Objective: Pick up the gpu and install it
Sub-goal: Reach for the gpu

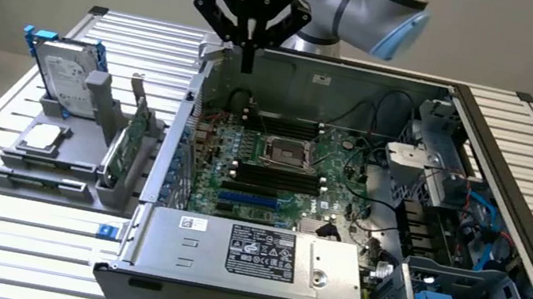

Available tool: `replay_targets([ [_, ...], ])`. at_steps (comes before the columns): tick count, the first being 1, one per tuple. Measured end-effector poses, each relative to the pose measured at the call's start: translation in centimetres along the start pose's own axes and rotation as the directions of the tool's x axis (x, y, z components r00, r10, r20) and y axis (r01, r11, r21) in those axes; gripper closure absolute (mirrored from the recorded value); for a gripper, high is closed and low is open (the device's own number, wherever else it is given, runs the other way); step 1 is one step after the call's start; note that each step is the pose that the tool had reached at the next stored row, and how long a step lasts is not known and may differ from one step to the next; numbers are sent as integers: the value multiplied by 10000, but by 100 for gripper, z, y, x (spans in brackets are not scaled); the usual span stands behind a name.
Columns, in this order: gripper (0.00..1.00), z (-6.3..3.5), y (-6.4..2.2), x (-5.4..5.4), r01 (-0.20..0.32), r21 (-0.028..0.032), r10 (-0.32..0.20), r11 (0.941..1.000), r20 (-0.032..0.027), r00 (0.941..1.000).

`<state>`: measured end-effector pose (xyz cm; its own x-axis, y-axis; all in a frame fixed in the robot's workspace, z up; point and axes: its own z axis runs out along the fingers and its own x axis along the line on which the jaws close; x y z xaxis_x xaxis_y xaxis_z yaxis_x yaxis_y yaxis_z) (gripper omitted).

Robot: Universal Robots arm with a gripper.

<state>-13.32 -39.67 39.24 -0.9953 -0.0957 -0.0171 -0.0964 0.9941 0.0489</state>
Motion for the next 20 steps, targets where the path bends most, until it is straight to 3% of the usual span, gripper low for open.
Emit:
replay_targets([
  [12,89,128,138,540,0,16,0,10000,-1,10000],
  [20,89,194,171,902,0,19,0,10000,-1,10000],
])
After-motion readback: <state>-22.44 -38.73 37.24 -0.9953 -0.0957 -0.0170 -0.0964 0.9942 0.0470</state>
